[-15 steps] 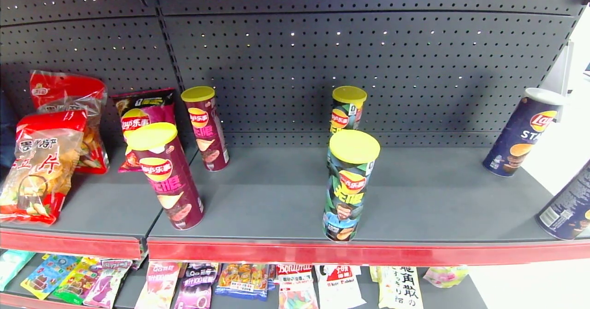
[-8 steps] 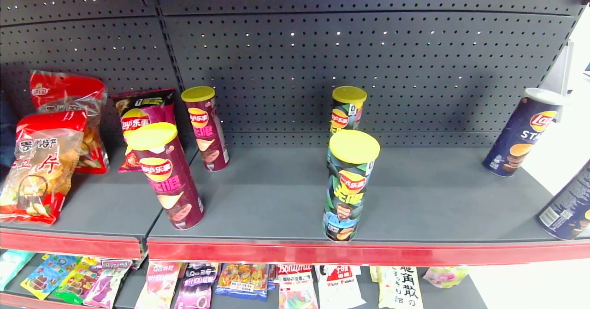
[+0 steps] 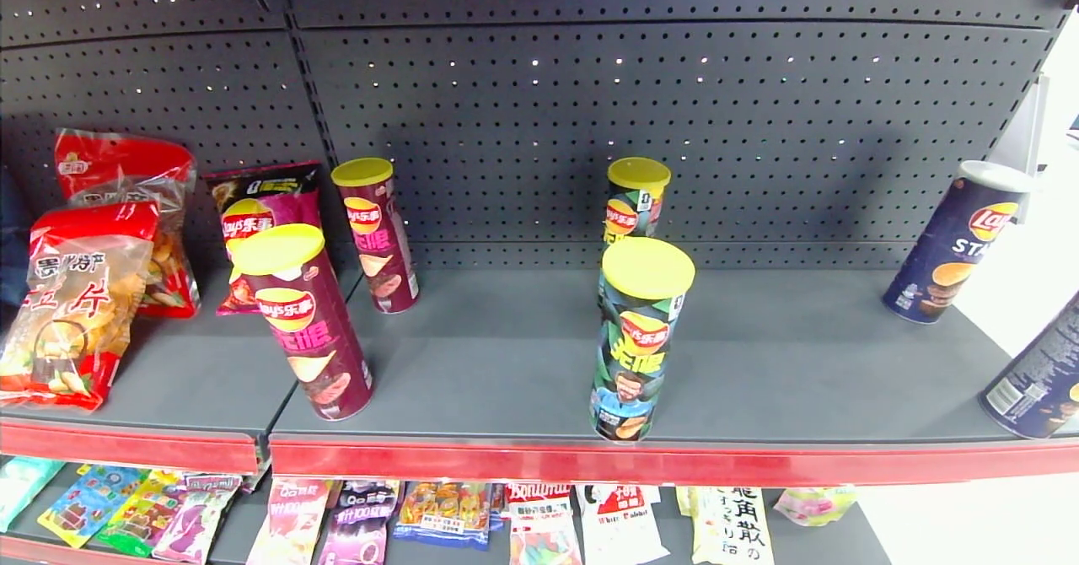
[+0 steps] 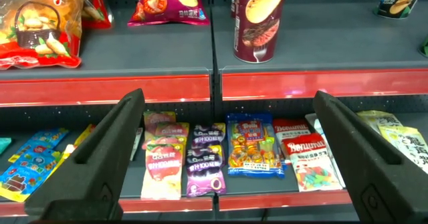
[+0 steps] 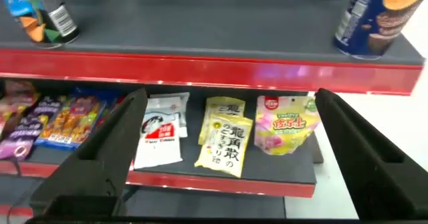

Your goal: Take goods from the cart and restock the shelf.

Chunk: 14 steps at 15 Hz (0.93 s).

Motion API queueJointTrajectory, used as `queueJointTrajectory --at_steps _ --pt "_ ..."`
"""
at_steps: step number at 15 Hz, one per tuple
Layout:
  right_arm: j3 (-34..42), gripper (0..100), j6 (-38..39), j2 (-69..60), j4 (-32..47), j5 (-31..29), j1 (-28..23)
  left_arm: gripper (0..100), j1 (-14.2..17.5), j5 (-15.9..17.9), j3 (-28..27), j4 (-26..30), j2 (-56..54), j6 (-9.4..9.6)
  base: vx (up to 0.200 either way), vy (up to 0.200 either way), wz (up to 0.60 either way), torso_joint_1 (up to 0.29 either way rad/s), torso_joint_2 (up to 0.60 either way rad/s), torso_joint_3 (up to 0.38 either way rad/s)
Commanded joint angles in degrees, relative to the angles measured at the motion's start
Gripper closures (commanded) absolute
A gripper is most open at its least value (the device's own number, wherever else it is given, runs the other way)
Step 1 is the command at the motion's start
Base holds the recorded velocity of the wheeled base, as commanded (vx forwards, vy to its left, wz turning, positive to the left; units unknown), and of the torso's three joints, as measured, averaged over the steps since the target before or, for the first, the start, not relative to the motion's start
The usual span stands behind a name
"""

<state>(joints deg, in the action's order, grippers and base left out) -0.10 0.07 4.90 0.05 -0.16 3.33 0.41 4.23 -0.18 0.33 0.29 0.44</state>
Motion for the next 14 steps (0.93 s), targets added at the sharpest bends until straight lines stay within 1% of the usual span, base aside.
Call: queueJointTrajectory --at_steps 1,3,5,14 --pt "0.0 0 0.1 -0.4 0.1 0.2 -2.1 0 0.0 0.0 0.0 0.0 0.0 0.00 0.000 0.000 0.00 0.000 0.00 0.000" --pt "0.0 0 0.0 -1.8 0.0 0.2 -1.9 0 0.0 0.0 0.0 0.0 0.0 0.00 0.000 0.000 0.00 0.000 0.00 0.000" --pt "0.0 0 0.8 -4.9 0.0 0.2 -3.2 0 0.0 0.0 0.0 0.0 0.0 0.00 0.000 0.000 0.00 0.000 0.00 0.000" --pt "0.0 0 0.3 -4.9 0.0 0.1 -3.2 0 0.0 0.0 0.0 0.0 0.0 0.00 0.000 0.000 0.00 0.000 0.00 0.000"
